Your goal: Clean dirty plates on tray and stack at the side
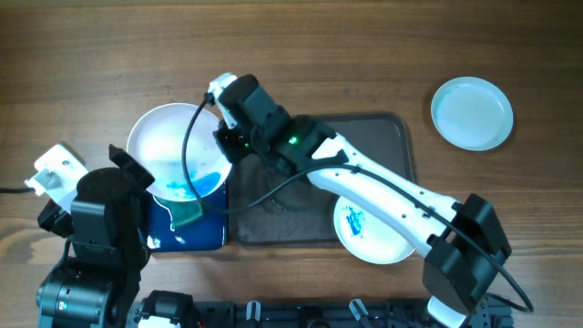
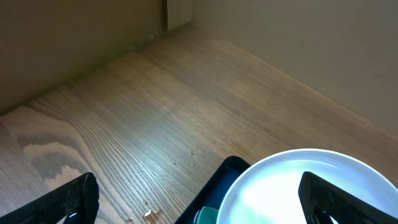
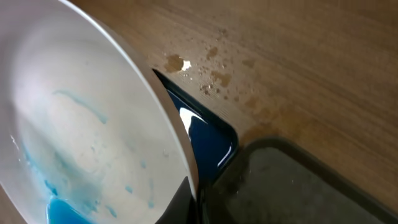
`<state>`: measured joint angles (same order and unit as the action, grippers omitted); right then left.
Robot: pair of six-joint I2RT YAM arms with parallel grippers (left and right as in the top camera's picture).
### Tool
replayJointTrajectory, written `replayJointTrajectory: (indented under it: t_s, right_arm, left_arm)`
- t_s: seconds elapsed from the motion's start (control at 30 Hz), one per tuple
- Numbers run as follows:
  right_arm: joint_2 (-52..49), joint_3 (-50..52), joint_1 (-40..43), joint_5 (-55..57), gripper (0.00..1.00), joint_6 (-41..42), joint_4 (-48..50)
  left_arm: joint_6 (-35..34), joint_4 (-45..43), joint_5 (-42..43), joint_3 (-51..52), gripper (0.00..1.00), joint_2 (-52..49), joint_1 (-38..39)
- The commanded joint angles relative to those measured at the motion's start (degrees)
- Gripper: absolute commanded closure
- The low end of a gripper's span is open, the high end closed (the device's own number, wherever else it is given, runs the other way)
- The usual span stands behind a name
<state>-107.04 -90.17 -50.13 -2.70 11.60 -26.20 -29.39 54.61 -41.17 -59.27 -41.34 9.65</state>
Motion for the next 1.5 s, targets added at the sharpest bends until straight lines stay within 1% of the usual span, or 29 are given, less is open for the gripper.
replayJointTrajectory:
  t_s: [0.0, 0.13, 0.23, 0.33, 0.47, 0.57, 0.6, 0.63, 0.77, 1.03, 1.4, 1.47]
  right_arm:
    - [-2.2, -1.5, -1.0, 1.7, 0.95, -2.6, 1.6]
    - [-4.9, -1.9, -1.4, 2.3, 0.95, -2.6, 1.3]
    - [-7.8, -4.8, -1.4, 3.0, 0.95, -3.3, 0.4]
    - [-9.1, -7.6, -1.6, 6.9, 0.96, -4.2, 0.1]
    - [-9.2, -11.1, -2.4, 13.2, 0.96, -7.9, -1.2]
    - [-9.2, -13.9, -4.5, 20.9, 0.95, -13.6, -1.9]
    - [-9.2, -14.0, -5.9, 24.4, 0.95, -16.8, -1.5]
    - [-9.2, -14.0, -6.5, 26.1, 0.95, -18.2, -1.3]
    - [-9.5, -14.0, -8.0, 31.1, 0.95, -21.1, -0.1]
    - [-9.7, -14.0, -9.2, 36.3, 0.95, -25.1, 0.5]
    - [-9.7, -14.0, -11.7, 42.7, 0.95, -29.9, 4.6]
    - [-9.7, -14.0, -12.0, 44.0, 0.95, -32.3, 6.1]
  left_arm:
    - [0.5, 0.1, -2.0, -0.3, 0.0, 0.0, 0.2]
    - [0.5, 0.1, -2.0, -0.3, 0.0, 0.0, 0.2]
    - [0.5, 0.1, -2.0, -0.3, 0.0, 0.0, 0.2]
    - [0.5, 0.1, -2.0, -0.3, 0.0, 0.0, 0.2]
    - [0.5, 0.1, -2.0, -0.3, 0.0, 0.0, 0.2]
    - [0.5, 0.1, -2.0, -0.3, 0.0, 0.0, 0.2]
    - [0.5, 0.1, -2.0, -0.3, 0.0, 0.0, 0.2]
    - [0.5, 0.1, -2.0, -0.3, 0.0, 0.0, 0.2]
    - [0.5, 0.1, -2.0, -0.3, 0.0, 0.0, 0.2]
    - [0.5, 0.1, -2.0, -0.3, 0.0, 0.0, 0.2]
    - [0.5, 0.1, -2.0, -0.3, 0.0, 0.0, 0.2]
    - [0.5, 0.1, -2.0, -0.3, 0.0, 0.0, 0.2]
